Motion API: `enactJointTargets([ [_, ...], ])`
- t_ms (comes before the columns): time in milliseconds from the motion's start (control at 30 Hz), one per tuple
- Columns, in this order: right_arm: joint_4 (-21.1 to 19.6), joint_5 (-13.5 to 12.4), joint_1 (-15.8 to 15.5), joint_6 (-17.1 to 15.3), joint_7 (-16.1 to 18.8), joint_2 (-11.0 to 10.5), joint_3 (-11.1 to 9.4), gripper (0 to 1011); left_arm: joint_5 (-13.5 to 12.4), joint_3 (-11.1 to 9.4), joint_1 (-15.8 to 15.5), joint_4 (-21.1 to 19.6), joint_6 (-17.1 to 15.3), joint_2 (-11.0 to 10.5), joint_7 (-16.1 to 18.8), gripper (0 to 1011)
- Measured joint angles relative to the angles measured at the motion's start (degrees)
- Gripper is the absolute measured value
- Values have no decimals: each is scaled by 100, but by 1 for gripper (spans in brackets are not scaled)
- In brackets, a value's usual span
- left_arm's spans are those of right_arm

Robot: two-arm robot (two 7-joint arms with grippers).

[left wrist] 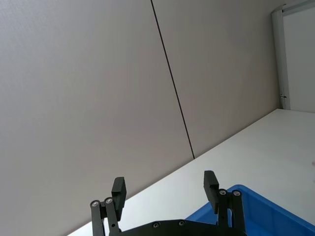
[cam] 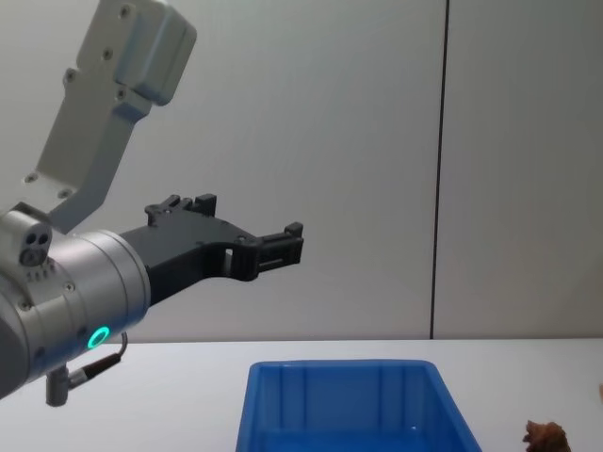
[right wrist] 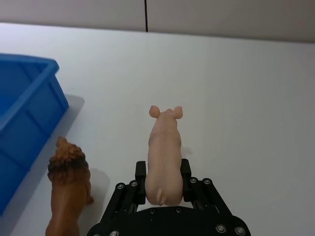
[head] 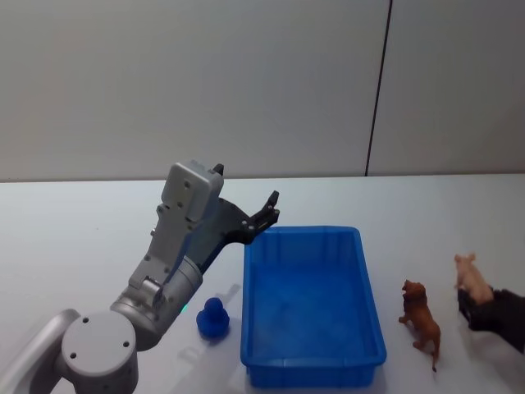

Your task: Pick up the two dolls from the table and place them into the box.

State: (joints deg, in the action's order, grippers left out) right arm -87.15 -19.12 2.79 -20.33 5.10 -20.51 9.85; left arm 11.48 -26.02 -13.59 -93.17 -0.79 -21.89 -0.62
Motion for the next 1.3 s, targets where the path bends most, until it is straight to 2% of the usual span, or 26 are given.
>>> enactJointTargets([
  [367, -279, 222, 86, 414, 128, -21, -18, 379, 0, 0, 0, 0, 0, 0, 0, 1001],
  [700, -427, 392, 354, 662, 599, 46, 34, 379, 0, 0, 0, 0, 0, 0, 0, 1001],
  [1000, -344, 511, 665, 727, 1183, 223, 185, 378, 0, 0, 0, 0, 0, 0, 0, 1001],
  [1300, -26, 622, 1010, 708, 1778, 525, 444, 378, 0, 0, 0, 0, 0, 0, 0, 1001],
])
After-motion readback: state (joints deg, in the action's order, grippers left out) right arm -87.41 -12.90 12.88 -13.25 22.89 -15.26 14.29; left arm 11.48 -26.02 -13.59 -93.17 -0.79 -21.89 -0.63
